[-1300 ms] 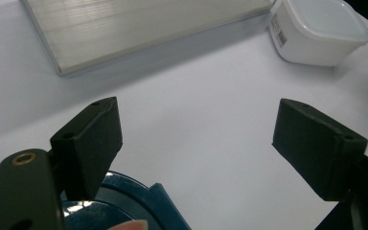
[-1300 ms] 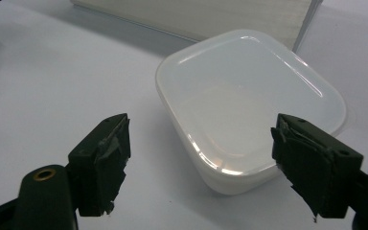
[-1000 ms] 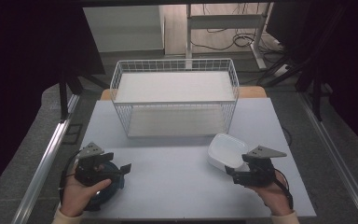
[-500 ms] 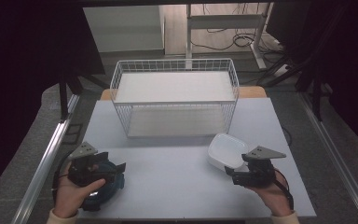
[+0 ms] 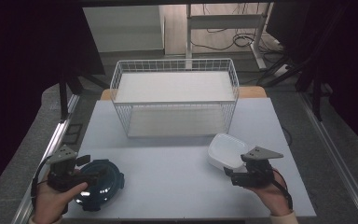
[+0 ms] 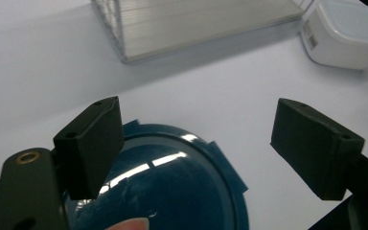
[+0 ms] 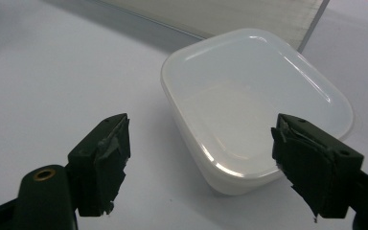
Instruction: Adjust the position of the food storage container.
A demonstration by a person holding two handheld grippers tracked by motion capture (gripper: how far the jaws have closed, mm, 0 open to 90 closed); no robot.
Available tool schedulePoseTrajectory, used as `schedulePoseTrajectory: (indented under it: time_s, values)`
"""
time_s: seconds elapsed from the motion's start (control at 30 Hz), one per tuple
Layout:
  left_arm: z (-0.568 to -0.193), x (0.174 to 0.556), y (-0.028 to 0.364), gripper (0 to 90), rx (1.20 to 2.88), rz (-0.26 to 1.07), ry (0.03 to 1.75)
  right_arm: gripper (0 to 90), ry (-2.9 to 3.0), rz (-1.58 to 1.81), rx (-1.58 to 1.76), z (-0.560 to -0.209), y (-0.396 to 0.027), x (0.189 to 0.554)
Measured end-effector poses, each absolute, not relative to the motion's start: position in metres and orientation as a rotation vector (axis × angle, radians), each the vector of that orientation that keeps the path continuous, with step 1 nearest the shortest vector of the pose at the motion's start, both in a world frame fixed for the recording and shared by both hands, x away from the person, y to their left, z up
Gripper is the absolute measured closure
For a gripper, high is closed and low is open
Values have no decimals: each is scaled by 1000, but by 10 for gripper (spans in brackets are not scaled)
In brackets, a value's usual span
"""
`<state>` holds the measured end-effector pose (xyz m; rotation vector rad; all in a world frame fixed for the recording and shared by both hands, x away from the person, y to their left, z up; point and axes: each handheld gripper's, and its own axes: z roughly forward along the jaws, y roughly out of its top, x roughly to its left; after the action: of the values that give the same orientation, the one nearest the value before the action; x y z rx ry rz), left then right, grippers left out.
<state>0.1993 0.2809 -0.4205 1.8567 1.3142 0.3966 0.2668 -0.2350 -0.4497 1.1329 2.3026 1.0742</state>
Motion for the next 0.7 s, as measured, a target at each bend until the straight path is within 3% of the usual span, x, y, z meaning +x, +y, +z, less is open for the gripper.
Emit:
schedulePoseTrajectory:
  time_s: [0.37, 0.7]
  values:
    - [-424, 191, 310, 192, 1850, 402, 1399, 201, 2311, 1076, 1130, -451, -234, 267]
    - [-440, 180, 334, 262, 1862, 386, 1486, 200, 2314, 1075, 1128, -450, -232, 267]
